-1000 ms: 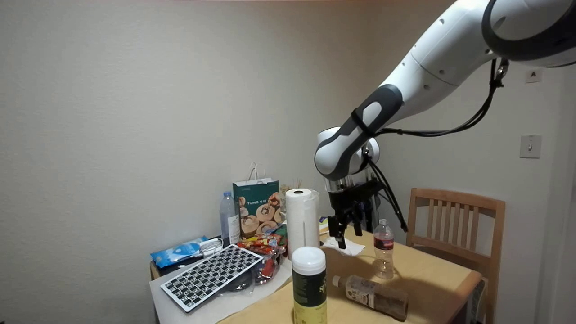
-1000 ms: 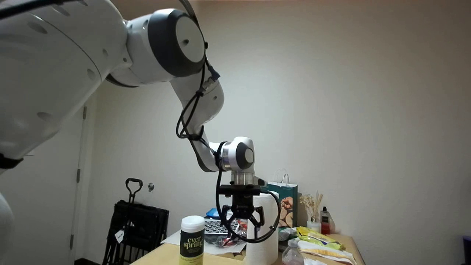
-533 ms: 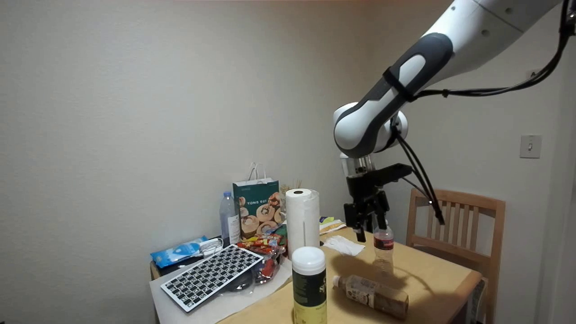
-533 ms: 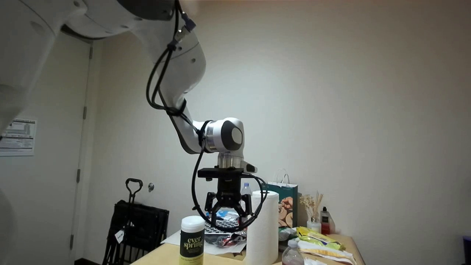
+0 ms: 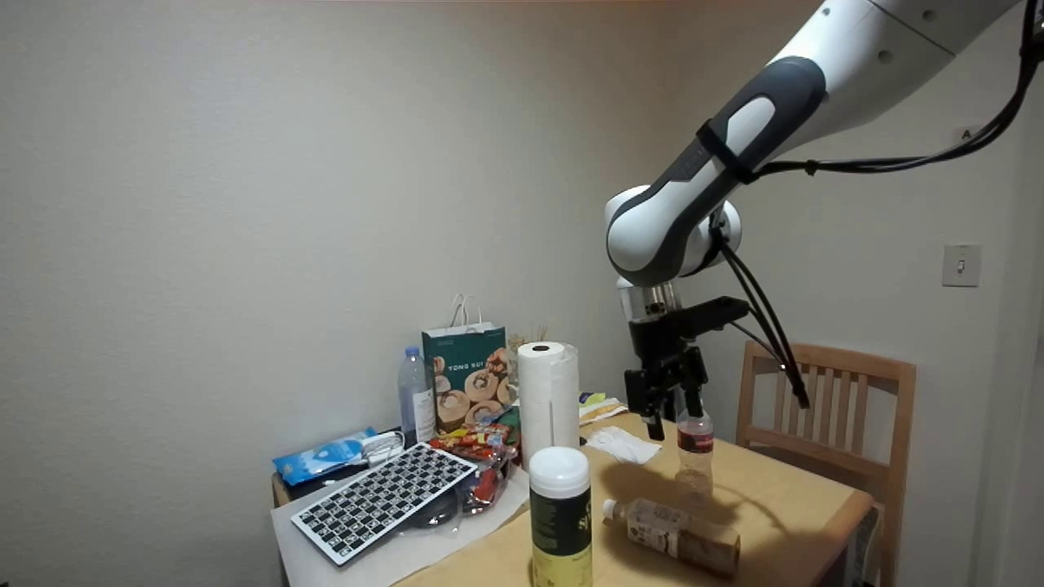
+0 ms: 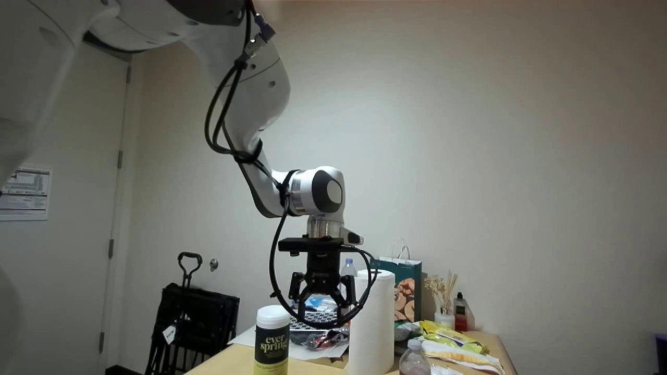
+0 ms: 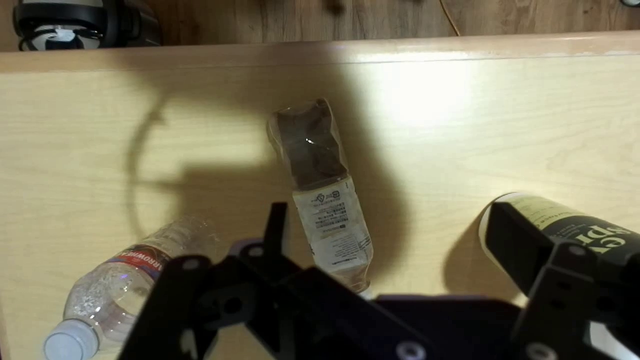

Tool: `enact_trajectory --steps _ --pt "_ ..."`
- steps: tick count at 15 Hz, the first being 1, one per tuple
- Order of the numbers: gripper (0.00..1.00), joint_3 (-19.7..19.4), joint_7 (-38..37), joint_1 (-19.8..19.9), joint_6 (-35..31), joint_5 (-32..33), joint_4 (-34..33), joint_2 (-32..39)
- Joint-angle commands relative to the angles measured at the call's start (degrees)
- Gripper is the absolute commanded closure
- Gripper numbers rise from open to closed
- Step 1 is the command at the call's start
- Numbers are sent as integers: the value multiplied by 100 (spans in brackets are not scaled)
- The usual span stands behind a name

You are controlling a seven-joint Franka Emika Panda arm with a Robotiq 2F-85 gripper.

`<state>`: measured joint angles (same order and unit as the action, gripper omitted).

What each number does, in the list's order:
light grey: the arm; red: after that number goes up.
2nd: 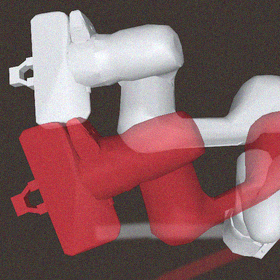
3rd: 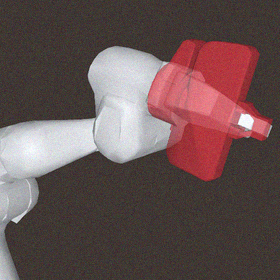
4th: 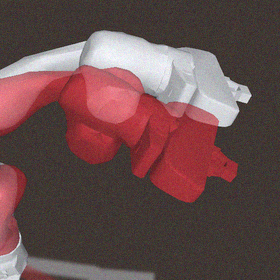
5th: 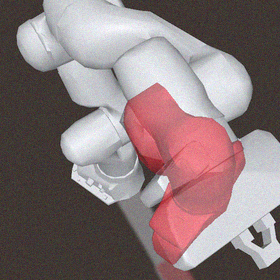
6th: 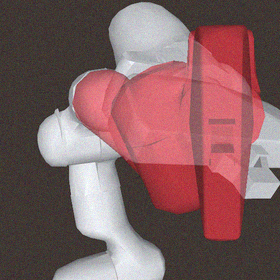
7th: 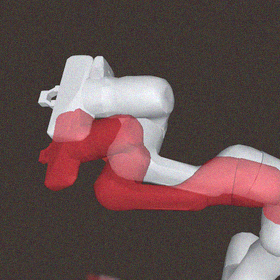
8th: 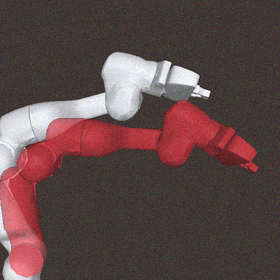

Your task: Make the bottle lay on the table and then make it sit upright.

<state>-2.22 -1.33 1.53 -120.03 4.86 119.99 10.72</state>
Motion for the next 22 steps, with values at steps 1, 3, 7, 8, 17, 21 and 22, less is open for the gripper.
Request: enact_trajectory --steps 1,3,7,8,17,21,22 --pt "0 48 158 2 -223 -75 -8 251" --pt "0 51 163 -2 -431 -36 -18 509" --pt "0 43 411 41 -858 38 -93 1049" --pt "0 26 493 41 -842 123 -140 1197" --pt "0 3 341 2 -884 118 -246 1435" --pt "0 55 727 208 -830 -46 -808 2205" --pt "0 85 879 272 -846 -58 -976 2411"
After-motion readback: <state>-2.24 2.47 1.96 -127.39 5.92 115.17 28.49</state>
